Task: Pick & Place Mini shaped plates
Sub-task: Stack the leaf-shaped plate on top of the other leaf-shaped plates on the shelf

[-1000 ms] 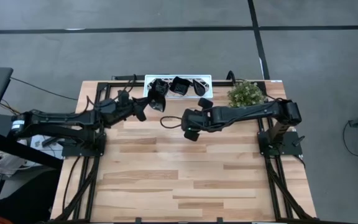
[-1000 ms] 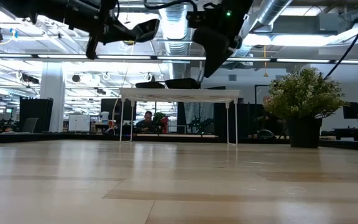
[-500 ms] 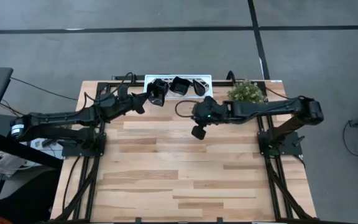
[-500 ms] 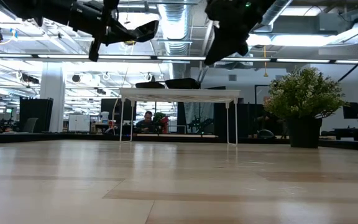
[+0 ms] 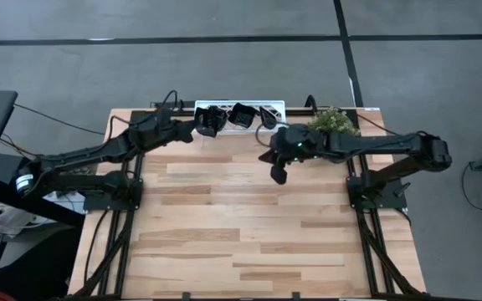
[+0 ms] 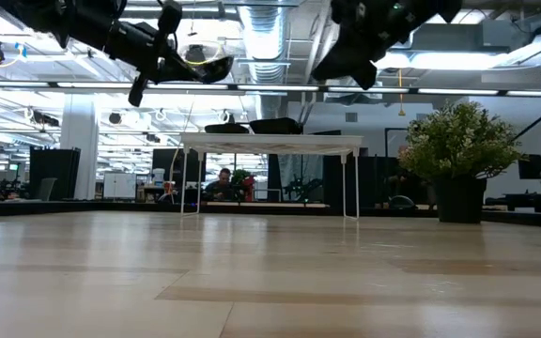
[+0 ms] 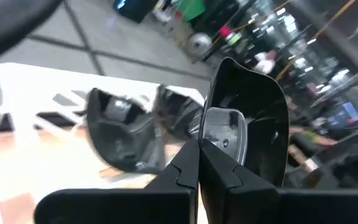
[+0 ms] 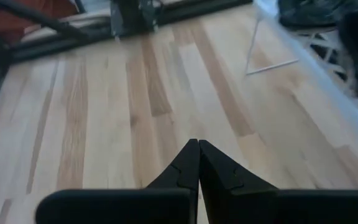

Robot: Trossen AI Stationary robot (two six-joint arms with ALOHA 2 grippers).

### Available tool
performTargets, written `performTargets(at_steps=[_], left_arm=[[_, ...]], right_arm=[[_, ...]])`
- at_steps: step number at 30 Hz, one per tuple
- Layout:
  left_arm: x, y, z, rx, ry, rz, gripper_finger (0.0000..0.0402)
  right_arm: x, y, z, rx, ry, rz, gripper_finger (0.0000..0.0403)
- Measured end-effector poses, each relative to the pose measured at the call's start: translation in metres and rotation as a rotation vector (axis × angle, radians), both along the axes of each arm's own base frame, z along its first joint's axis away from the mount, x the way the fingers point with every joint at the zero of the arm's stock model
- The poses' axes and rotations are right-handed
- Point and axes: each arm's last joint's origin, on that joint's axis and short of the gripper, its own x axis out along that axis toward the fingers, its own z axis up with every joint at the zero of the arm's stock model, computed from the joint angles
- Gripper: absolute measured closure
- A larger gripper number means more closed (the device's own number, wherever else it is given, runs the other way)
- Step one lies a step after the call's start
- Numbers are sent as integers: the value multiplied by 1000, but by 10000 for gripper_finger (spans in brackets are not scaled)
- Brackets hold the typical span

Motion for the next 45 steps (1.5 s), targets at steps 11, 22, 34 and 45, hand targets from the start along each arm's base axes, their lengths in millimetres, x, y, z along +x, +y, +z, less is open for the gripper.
performTargets(at_steps=[11, 22, 34, 45], left_arm=[[25, 32, 10, -67, 139, 4, 399], [43, 64, 0, -199, 310, 24, 399], [45, 99, 9, -224, 460, 5, 399], [51, 107, 1, -277, 528, -76, 399]], right_arm=[[-40, -10, 12, 1, -114, -35, 403], [-72, -2, 9, 14, -209, -9, 403], [-78, -1, 10, 20, -223, -11, 403], [-78, -1, 11, 14, -228, -8, 403]])
